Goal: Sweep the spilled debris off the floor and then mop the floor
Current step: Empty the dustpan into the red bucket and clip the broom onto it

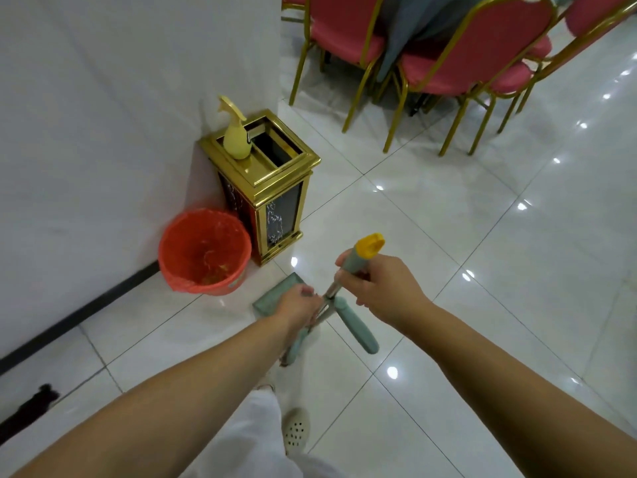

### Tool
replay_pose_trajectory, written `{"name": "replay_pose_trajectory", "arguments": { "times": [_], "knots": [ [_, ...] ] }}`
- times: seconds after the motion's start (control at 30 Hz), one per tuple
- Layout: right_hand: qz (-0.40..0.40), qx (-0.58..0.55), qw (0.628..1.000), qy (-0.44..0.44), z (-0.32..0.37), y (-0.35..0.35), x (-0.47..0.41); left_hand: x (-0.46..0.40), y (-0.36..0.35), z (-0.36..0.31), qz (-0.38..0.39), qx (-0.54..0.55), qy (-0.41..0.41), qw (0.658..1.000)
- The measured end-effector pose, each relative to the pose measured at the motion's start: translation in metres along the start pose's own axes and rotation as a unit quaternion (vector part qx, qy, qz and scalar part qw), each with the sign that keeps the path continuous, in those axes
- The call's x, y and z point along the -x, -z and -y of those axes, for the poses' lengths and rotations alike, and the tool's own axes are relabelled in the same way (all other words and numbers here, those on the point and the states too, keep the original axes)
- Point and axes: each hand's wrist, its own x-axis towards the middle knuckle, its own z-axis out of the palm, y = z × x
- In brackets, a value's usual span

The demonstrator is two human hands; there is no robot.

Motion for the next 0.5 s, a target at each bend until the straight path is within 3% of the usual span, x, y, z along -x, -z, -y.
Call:
{"name": "replay_pose_trajectory", "arguments": {
  "times": [0.07,0.17,0.3,0.5],
  "knots": [
    [0.009,0.066,0.998,0.022,0.002,0.006,-0.013,-0.001,0.007,-0.013,0.019,-0.048,-0.103,0.993],
    [0.022,0.134,0.989,0.050,0.008,0.016,-0.043,-0.012,0.012,-0.042,0.104,-0.118,-0.222,0.962],
    [0.034,0.186,0.979,0.072,0.014,0.026,-0.081,-0.036,0.017,-0.068,0.070,-0.171,-0.288,0.939],
    [0.052,0.192,0.977,0.071,0.020,0.034,-0.119,-0.066,0.024,-0.090,0.034,-0.195,-0.299,0.934]
  ]
}}
